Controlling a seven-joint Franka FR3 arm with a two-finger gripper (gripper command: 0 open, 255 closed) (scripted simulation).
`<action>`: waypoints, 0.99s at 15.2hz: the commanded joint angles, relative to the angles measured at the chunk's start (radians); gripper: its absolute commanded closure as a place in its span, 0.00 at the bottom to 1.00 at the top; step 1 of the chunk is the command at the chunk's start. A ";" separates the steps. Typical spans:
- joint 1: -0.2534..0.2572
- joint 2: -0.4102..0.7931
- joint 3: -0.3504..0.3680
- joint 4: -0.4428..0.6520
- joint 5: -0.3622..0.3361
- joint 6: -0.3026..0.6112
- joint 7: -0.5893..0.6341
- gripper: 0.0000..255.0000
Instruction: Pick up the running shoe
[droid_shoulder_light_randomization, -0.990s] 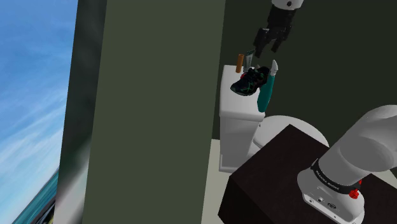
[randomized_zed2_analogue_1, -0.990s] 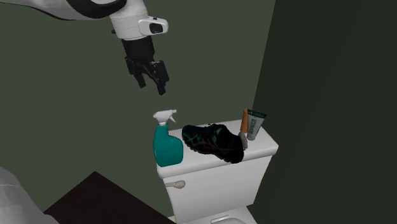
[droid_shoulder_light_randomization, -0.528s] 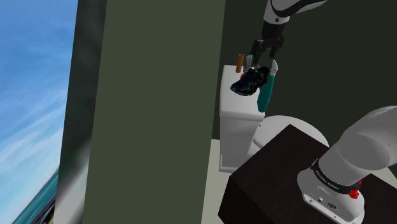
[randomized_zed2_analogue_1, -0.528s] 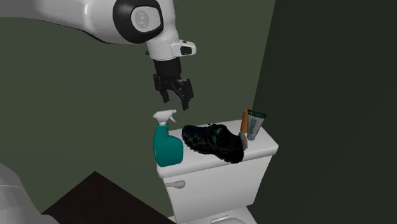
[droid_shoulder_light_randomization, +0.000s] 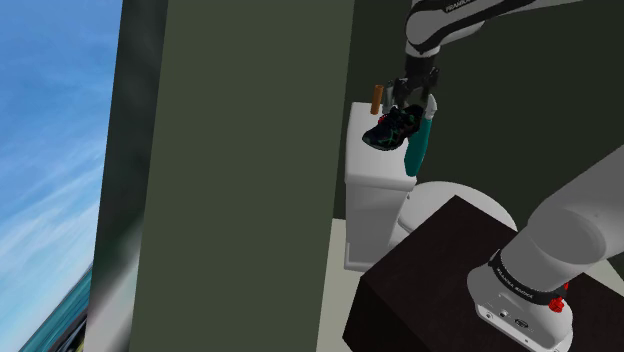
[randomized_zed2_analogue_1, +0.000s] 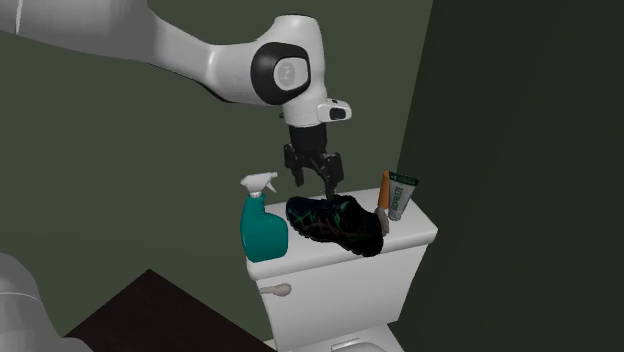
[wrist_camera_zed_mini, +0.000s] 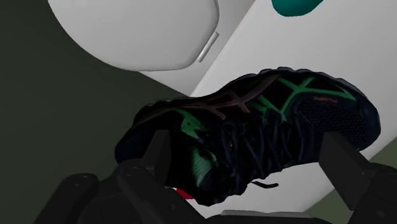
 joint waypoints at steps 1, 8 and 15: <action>-0.011 0.065 -0.010 0.034 -0.016 0.015 0.004 0.00; -0.013 0.105 -0.012 -0.019 -0.023 0.106 0.018 0.00; -0.013 0.108 -0.012 -0.024 -0.023 0.115 0.019 1.00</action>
